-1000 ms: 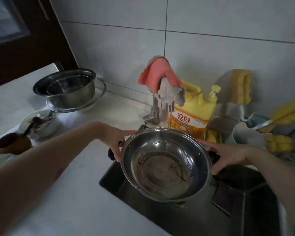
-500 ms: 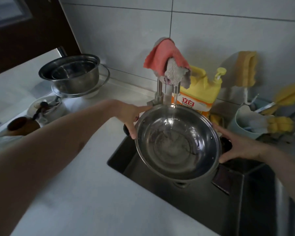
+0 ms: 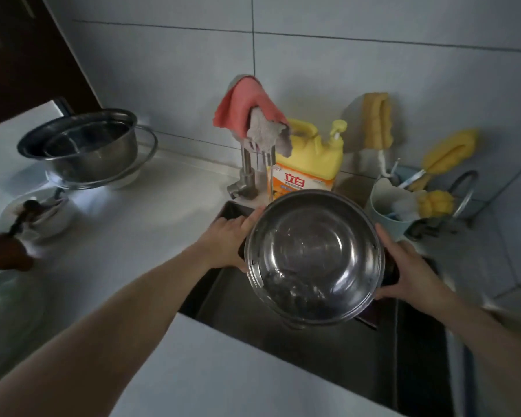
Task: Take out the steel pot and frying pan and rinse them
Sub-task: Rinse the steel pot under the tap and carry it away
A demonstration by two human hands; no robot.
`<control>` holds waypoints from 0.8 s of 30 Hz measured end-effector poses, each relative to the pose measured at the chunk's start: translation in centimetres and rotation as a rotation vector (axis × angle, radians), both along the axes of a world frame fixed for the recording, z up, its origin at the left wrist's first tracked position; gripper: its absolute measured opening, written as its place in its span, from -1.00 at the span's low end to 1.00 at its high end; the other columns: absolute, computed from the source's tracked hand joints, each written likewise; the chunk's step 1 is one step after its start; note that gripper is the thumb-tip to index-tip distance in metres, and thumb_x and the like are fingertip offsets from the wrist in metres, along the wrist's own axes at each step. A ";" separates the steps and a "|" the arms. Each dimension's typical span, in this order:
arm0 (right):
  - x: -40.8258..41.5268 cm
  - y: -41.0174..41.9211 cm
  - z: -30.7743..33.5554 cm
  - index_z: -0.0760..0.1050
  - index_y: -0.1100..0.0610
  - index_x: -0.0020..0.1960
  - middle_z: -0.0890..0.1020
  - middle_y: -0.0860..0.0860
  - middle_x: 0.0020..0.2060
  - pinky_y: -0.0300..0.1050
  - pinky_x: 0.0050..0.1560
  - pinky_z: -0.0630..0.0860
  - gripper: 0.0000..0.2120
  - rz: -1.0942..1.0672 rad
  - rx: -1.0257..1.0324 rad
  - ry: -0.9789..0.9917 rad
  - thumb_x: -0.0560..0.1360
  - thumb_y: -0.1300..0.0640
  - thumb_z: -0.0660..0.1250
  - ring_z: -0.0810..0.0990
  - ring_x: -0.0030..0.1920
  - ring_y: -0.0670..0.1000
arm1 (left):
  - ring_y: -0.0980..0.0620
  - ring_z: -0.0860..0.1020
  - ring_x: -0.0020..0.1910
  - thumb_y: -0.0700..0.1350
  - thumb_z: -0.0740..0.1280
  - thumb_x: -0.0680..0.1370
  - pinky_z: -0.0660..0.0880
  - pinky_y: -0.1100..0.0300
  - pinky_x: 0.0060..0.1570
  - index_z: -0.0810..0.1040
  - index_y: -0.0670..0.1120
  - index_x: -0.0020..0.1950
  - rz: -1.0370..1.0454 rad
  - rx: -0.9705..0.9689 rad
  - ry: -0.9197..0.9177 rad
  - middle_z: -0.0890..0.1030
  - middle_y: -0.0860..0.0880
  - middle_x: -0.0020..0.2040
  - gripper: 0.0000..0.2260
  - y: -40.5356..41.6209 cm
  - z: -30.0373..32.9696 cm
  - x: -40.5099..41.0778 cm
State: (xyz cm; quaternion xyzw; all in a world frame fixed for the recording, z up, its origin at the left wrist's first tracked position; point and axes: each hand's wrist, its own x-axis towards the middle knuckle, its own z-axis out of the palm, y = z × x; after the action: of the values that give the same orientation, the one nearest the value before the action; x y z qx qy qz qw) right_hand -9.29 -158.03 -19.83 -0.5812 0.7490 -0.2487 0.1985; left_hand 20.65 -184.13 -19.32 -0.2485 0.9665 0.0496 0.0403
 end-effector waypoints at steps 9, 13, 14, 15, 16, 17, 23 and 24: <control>0.8 4.1 1.4 -0.26 -0.34 0.52 0.32 0.03 0.11 0.07 -0.10 0.58 0.35 -0.105 -0.264 0.357 0.16 0.16 0.68 0.57 -0.04 0.16 | -0.14 0.55 0.04 0.28 0.49 0.30 0.44 -0.04 0.19 -0.37 -0.01 0.50 -0.058 -0.355 0.305 0.54 -0.16 0.08 0.19 2.5 -0.4 -0.7; 1.5 5.3 3.1 -0.18 -0.18 0.57 0.32 0.09 0.06 -0.03 -0.38 0.55 0.34 -0.109 -0.365 0.469 0.13 0.21 0.68 0.57 -0.24 0.18 | -0.17 0.59 -0.12 0.24 0.59 0.15 0.46 -0.04 0.03 -0.07 -0.13 0.56 -0.110 -0.544 0.464 0.58 -0.19 -0.06 0.23 2.6 1.3 -0.6; 1.6 5.5 3.6 -0.17 -0.16 0.57 0.32 0.11 0.06 -0.02 -0.39 0.55 0.34 -0.104 -0.384 0.490 0.13 0.23 0.68 0.57 -0.26 0.19 | -0.17 0.58 -0.14 0.23 0.60 0.15 0.41 -0.02 0.02 -0.06 -0.13 0.55 -0.126 -0.563 0.488 0.57 -0.19 -0.07 0.22 2.5 1.9 -0.6; 1.7 5.7 4.2 -0.16 -0.15 0.57 0.33 0.13 0.06 -0.02 -0.40 0.55 0.33 -0.105 -0.399 0.508 0.14 0.24 0.68 0.56 -0.27 0.19 | -0.17 0.58 -0.14 0.22 0.60 0.16 0.39 -0.01 0.01 -0.06 -0.14 0.55 -0.137 -0.577 0.514 0.57 -0.20 -0.07 0.21 2.3 2.4 -0.6; 1.8 5.9 4.8 -0.16 -0.15 0.57 0.33 0.14 0.06 -0.01 -0.41 0.56 0.32 -0.112 -0.410 0.517 0.14 0.24 0.67 0.55 -0.26 0.20 | -0.17 0.57 -0.14 0.22 0.61 0.17 0.40 -0.02 0.00 -0.09 -0.14 0.56 -0.142 -0.587 0.533 0.56 -0.20 -0.07 0.22 2.2 3.0 -0.6; 1.9 6.0 5.4 -0.16 -0.16 0.57 0.33 0.15 0.06 0.02 -0.40 0.58 0.32 -0.120 -0.423 0.523 0.15 0.25 0.67 0.55 -0.24 0.22 | -0.18 0.56 -0.14 0.21 0.60 0.19 0.40 -0.03 -0.01 -0.13 -0.14 0.57 -0.150 -0.597 0.544 0.56 -0.21 -0.06 0.24 2.1 3.8 -0.6; 3.0 6.0 9.8 -0.14 -0.13 0.58 0.32 0.16 0.04 0.05 -0.26 0.57 0.29 -0.098 -0.583 0.618 0.16 0.29 0.65 0.54 -0.17 0.26 | -0.16 0.54 -0.18 0.25 0.49 0.36 0.41 -0.03 -0.07 -0.01 -0.17 0.55 -0.173 -0.733 0.657 0.54 -0.20 -0.12 0.02 1.6 8.8 0.0; 3.1 6.1 10.6 -0.14 -0.14 0.58 0.32 0.16 0.03 0.05 -0.28 0.56 0.30 -0.101 -0.603 0.637 0.16 0.29 0.65 0.54 -0.18 0.27 | -0.15 0.53 -0.19 0.25 0.46 0.39 0.42 -0.03 -0.08 0.05 -0.21 0.52 -0.170 -0.760 0.666 0.54 -0.20 -0.13 -0.04 1.6 9.6 0.1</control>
State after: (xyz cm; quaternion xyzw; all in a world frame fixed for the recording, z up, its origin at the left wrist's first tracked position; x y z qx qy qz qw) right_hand -6.14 -151.97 -9.20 -0.6233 0.6942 -0.2743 -0.2333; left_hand 20.80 -182.55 -9.68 -0.1367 0.8936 -0.2323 -0.3590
